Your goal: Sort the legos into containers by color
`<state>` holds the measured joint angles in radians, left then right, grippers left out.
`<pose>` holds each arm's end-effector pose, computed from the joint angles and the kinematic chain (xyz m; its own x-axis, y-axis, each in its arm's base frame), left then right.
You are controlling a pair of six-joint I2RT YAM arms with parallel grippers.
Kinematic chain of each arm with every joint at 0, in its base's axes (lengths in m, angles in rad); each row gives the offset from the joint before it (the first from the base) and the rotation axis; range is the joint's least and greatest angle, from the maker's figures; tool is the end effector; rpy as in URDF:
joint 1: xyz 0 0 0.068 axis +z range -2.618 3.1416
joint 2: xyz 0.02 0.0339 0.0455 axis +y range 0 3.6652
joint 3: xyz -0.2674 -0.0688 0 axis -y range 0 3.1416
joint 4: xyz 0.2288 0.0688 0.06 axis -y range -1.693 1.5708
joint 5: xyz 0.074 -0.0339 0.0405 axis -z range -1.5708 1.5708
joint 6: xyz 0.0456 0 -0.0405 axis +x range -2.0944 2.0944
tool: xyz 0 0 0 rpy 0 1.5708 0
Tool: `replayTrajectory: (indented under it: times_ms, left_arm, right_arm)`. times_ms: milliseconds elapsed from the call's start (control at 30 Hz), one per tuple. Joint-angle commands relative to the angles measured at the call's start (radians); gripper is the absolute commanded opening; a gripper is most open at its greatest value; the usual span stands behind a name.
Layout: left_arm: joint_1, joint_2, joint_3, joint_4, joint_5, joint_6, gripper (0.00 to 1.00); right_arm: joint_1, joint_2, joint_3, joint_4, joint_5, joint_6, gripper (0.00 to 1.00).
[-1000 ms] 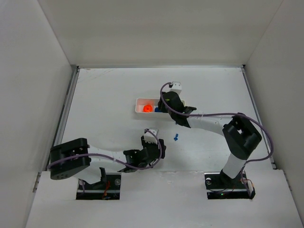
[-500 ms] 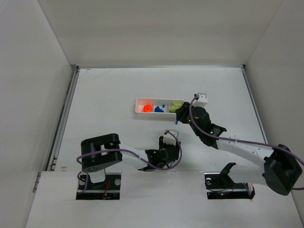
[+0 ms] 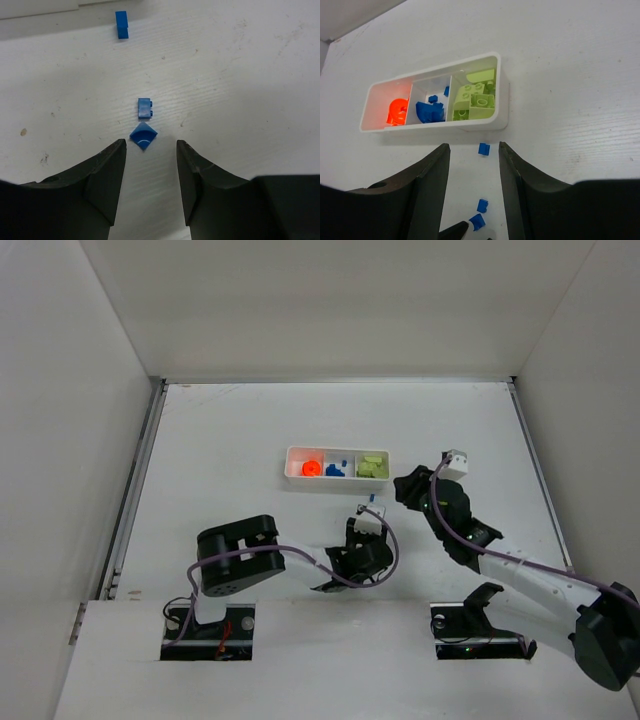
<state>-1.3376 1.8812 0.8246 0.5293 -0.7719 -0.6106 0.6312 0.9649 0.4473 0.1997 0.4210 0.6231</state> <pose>0.1138 -0.3416 0.1447 -0.4152 -0.0301 -0.9093 0.3904 0.8969 -0.2079 0.1774 0.1066 0.2361 -0.3363 0.4139 -0.8459 -0.0356 0.8920 0.4506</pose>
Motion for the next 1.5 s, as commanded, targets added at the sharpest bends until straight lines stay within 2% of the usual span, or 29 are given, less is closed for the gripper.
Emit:
replayTrajectory:
  times_ms: [0,133,400,533,833,1000,1133,1300,1467]
  left_arm:
    - [0.025,0.013,0.018,-0.025,-0.027,0.002,0.42]
    - [0.041,0.035,0.030,-0.025,-0.018,0.008,0.41]
    - [0.038,0.045,0.030,-0.015,0.017,0.000,0.30]
    - [0.028,0.016,0.004,-0.022,0.017,-0.003,0.28]
    - [0.016,0.002,-0.009,-0.028,0.016,-0.003,0.31]
    - [0.016,-0.002,-0.019,-0.020,0.008,-0.003,0.23]
    - [0.028,-0.091,-0.065,-0.018,0.005,0.000,0.20]
    - [0.050,-0.281,-0.134,-0.029,0.013,0.015,0.20]
    - [0.151,-0.459,-0.166,-0.069,0.092,0.023,0.20]
  right_arm:
    - [-0.023,-0.026,-0.007,0.058,-0.037,0.021,0.50]
    - [-0.028,-0.029,-0.012,0.058,-0.039,0.021,0.50]
    - [-0.028,-0.017,-0.010,0.060,-0.037,0.023,0.50]
    - [-0.028,-0.022,-0.013,0.060,-0.034,0.023,0.50]
    - [-0.028,-0.023,-0.013,0.060,-0.034,0.026,0.50]
    - [-0.035,-0.045,-0.018,0.050,-0.036,0.021,0.50]
    - [-0.040,-0.057,-0.021,0.040,-0.039,0.018,0.50]
    - [-0.026,-0.055,-0.015,0.004,-0.024,0.015,0.50]
    - [0.014,-0.037,-0.010,-0.032,-0.004,0.023,0.47]
